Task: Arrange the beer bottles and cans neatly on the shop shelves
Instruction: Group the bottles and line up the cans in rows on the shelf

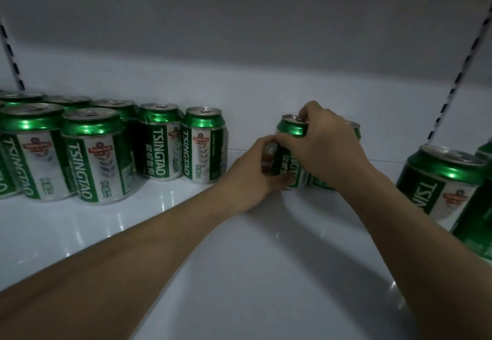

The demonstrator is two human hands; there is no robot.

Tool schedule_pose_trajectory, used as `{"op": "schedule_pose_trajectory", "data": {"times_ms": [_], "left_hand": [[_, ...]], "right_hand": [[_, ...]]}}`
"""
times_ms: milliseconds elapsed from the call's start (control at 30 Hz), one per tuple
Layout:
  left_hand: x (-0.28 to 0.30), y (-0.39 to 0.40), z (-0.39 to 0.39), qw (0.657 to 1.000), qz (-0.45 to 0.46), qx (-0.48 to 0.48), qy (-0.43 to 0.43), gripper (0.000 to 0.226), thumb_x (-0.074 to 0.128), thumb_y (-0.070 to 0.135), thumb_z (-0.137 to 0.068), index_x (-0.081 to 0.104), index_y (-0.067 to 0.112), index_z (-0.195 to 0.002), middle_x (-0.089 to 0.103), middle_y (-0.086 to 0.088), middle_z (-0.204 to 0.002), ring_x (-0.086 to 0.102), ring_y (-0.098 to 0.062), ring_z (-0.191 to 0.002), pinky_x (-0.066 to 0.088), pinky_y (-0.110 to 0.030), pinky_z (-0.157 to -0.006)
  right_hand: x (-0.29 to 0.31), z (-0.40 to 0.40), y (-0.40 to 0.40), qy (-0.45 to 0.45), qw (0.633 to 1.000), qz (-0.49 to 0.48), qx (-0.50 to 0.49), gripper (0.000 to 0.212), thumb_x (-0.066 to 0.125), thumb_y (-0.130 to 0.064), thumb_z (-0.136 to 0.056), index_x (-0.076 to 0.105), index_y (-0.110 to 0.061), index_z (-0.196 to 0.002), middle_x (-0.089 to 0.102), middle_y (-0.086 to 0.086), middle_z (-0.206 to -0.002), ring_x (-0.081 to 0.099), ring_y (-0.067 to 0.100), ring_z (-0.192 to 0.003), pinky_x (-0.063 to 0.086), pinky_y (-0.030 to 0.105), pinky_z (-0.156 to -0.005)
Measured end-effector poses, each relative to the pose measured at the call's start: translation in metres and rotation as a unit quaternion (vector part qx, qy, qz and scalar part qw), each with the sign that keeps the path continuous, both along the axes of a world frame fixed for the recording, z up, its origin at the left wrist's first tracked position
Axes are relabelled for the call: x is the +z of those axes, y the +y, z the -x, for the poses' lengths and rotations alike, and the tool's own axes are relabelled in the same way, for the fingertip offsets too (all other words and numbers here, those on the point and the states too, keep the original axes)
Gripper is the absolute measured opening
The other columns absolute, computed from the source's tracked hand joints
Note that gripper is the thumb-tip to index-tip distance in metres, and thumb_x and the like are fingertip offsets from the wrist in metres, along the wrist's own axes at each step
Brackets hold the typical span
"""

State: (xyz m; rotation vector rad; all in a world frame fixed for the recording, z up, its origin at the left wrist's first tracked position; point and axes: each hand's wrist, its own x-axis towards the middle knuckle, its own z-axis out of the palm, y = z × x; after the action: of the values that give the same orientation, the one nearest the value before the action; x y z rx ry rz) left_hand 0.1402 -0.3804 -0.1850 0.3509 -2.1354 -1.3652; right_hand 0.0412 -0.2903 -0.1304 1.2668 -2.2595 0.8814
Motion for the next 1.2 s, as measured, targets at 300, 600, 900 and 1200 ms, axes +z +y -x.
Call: {"op": "schedule_pose_trajectory", "data": {"times_ms": [300,600,900,1200], "left_hand": [[-0.002,-0.001,-0.005,0.999,0.004,0.044,0.012,0.066,0.077,0.024,-0.083,0.041,0.03,-0.138,0.061,0.008,-0.12,0.061,-0.005,-0.106,0.052,-0.024,-0.09],[0.01,0.007,-0.012,0.995,-0.027,0.048,0.088,0.062,0.078,0.024,-0.081,0.035,0.038,-0.123,0.061,0.016,-0.108,0.062,0.005,-0.092,0.05,-0.017,-0.077],[0.016,0.01,-0.014,0.977,-0.129,0.055,0.16,0.047,0.069,0.029,-0.089,0.045,0.028,-0.129,0.067,0.003,-0.116,0.067,-0.011,-0.102,0.056,-0.039,-0.092],[0.025,0.008,-0.021,0.932,-0.235,0.061,0.271,0.027,0.052,0.033,-0.098,0.058,0.019,-0.12,0.074,-0.002,-0.089,0.071,-0.024,-0.075,0.057,-0.037,-0.055]], "right_hand": [[-0.009,-0.005,-0.006,-0.018,0.995,0.086,0.041,0.051,0.076,-0.044,-0.08,0.058,-0.013,-0.117,0.06,0.007,-0.11,0.055,0.02,-0.095,0.038,0.026,-0.077],[-0.003,-0.02,-0.004,-0.031,0.976,0.196,0.087,0.056,0.07,-0.053,-0.075,0.061,-0.018,-0.118,0.057,-0.002,-0.11,0.05,0.005,-0.09,0.038,0.009,-0.074],[0.004,-0.019,0.002,-0.225,0.918,0.261,0.196,0.018,0.046,-0.031,-0.104,0.057,-0.02,-0.113,0.063,-0.006,-0.101,0.063,-0.001,-0.072,0.05,0.016,-0.057],[-0.001,-0.022,-0.001,-0.286,0.905,0.225,0.221,0.024,0.04,-0.026,-0.105,0.062,-0.017,-0.111,0.066,0.01,-0.096,0.062,0.017,-0.072,0.055,0.028,-0.057]]}}
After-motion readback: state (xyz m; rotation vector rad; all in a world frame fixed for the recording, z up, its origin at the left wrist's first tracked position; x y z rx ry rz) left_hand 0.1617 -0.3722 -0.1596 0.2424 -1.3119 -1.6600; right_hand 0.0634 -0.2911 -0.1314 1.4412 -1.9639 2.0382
